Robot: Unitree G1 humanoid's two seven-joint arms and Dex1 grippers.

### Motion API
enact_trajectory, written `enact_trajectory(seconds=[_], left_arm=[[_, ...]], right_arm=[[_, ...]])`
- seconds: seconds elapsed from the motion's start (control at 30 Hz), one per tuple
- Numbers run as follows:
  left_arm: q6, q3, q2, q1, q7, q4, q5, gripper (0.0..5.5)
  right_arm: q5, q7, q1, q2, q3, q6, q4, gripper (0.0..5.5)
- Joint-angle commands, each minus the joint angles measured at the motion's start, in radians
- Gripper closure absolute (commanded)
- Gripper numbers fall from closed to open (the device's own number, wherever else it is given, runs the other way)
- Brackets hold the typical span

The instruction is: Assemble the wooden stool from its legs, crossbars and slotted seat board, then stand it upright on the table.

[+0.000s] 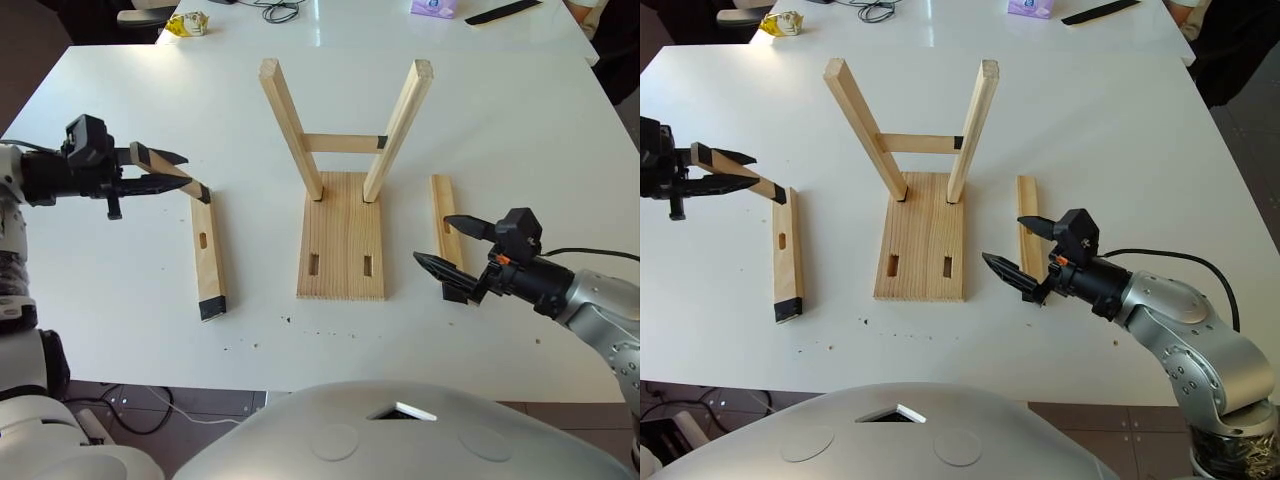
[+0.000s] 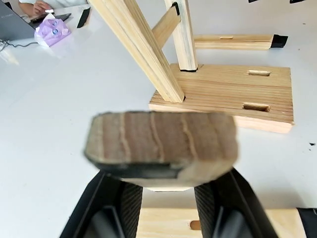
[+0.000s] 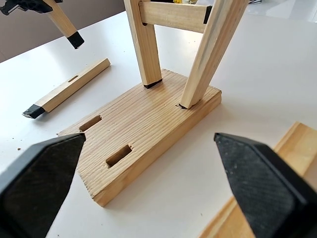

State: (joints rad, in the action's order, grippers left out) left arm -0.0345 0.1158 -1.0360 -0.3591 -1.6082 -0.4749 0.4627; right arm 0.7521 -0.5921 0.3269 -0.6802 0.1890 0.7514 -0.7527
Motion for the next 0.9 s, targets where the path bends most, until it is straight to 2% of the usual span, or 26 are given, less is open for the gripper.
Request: enact_trajectory(seconds=[0.03, 0.37, 0.9], left_arm=[[-0.016, 0.039, -0.039, 0.153, -0.005, 0.082, 0.031, 4.19], [-0.07, 0.038, 0.059, 0.175, 0.055, 0.11, -0.018, 4.19], [-0.186, 0.012, 0.048, 0.118, -0.003, -0.016, -0.087, 4.19]], right_arm=[[0.0, 0.021, 0.025, 0.01, 0.014, -0.009, -0.029, 0.7], [-0.003, 0.041, 0.002, 0.015, -0.004, -0.002, -0.027, 0.7], [-0.019, 0.046, 0.013, 0.01, -0.025, -0.005, -0.024, 0.7]])
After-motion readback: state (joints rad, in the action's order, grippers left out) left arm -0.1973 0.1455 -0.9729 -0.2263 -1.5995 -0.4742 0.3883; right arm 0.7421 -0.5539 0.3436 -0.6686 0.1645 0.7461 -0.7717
